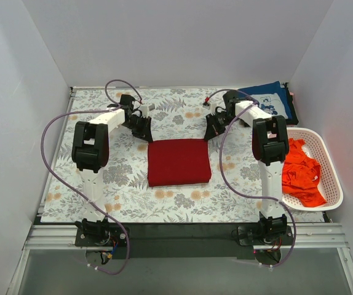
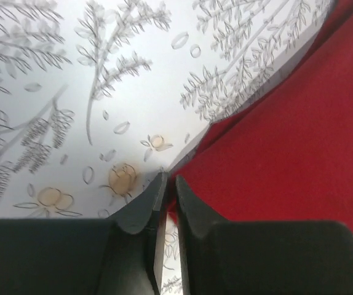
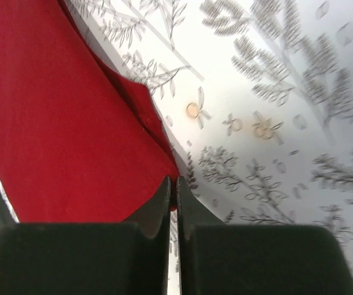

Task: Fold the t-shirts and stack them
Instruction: Fold the tshirt

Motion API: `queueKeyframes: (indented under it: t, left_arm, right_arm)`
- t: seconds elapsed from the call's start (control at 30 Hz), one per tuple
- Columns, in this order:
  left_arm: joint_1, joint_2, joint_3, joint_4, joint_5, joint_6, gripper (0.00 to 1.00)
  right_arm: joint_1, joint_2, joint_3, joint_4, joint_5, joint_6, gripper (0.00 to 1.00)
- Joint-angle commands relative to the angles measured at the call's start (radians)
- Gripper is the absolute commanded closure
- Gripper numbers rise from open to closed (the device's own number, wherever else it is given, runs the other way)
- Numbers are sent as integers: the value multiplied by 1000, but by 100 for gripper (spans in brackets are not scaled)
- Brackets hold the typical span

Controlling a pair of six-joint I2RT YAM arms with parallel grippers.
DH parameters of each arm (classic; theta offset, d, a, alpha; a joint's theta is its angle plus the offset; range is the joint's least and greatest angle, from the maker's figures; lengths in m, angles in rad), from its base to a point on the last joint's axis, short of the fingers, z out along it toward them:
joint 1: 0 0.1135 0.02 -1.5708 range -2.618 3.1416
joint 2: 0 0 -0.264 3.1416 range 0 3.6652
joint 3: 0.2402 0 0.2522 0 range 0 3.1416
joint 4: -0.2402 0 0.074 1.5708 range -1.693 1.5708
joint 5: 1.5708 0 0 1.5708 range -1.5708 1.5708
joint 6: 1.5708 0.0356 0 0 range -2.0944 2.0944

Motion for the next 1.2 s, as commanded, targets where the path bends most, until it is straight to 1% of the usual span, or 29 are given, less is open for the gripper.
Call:
queueKeyframes:
  t: [0.0,0.03,0.07,0.1,0.13,0.17,0.2,0.23,0.27,0.3,0.33,0.37,0.4,0.43,0.47,0.5,0.53,0.57,0.6,0.63,0.67,0.73,0.9,1.0,1.1,1.17]
  left_arm:
    - [17,20,63,18,-64,10,88]
    - [25,12,72,17,-49,-16,76]
    - [31,-3,75,21,-30,-28,59]
    - [35,-52,75,24,-7,-40,50]
    - [40,-78,72,38,13,-54,41]
    - [40,-110,62,47,39,-85,29]
    - [40,-138,58,55,59,-102,27]
    - [40,-188,55,60,77,-123,25]
    - [38,-210,48,69,147,-177,21]
    - [35,-230,20,80,172,-218,15]
    - [31,-270,-4,96,194,-273,14]
    - [17,-287,-33,133,226,-318,14]
    - [8,-308,-103,159,264,-409,14]
    - [-23,-328,-142,194,263,-459,13]
    - [-38,-359,-174,268,257,-502,13]
    - [-52,-368,-237,300,236,-587,13]
    - [-73,-373,-259,363,241,-622,12]
    - [-80,-371,-286,395,249,-664,12]
    - [-84,-367,-309,432,264,-751,12]
    - [-93,-359,-357,519,269,-802,12]
    - [-97,-338,-374,562,269,-839,12]
    - [-95,-296,-388,616,237,-893,11]
    - [-57,-154,-405,615,157,-867,11]
    - [-9,-103,-365,583,165,-811,10]
    - [6,-130,-304,548,206,-768,10]
    - [3,-215,-302,546,257,-778,10]
  right_arm:
    - [-21,9,90,62,51,23,94]
    - [-25,3,104,59,47,28,76]
    - [-28,-8,113,59,26,32,67]
    - [-33,-44,119,59,15,45,56]
    - [-36,-69,113,58,-4,51,41]
    - [-36,-97,101,59,-45,55,31]
    - [-36,-156,86,61,-70,69,25]
    - [-36,-182,49,62,-99,78,11]
    - [-33,-209,29,62,-161,89,8]
    - [-22,-250,6,64,-186,106,5]
    - [-16,-267,-18,67,-208,133,2]
    - [-7,-281,-66,72,-246,153,2]
    - [13,-299,-94,82,-260,175,2]
    - [25,-302,-115,95,-274,233,2]
    - [36,-305,-167,151,-297,273,2]
    - [54,-307,-192,195,-310,319,2]
    - [62,-307,-218,243,-321,430,2]
    - [70,-304,-244,303,-330,475,2]
    - [77,-286,-270,381,-332,518,2]
    - [79,-270,-275,416,-334,551,2]
    - [79,-252,-275,440,-337,596,2]
    - [77,-191,-247,452,-317,594,2]
    - [24,-68,-229,446,-231,530,2]
    - [2,-40,-214,441,-185,497,2]
    - [1,-74,-160,426,-212,493,2]
    - [1,-113,-143,428,-267,520,2]
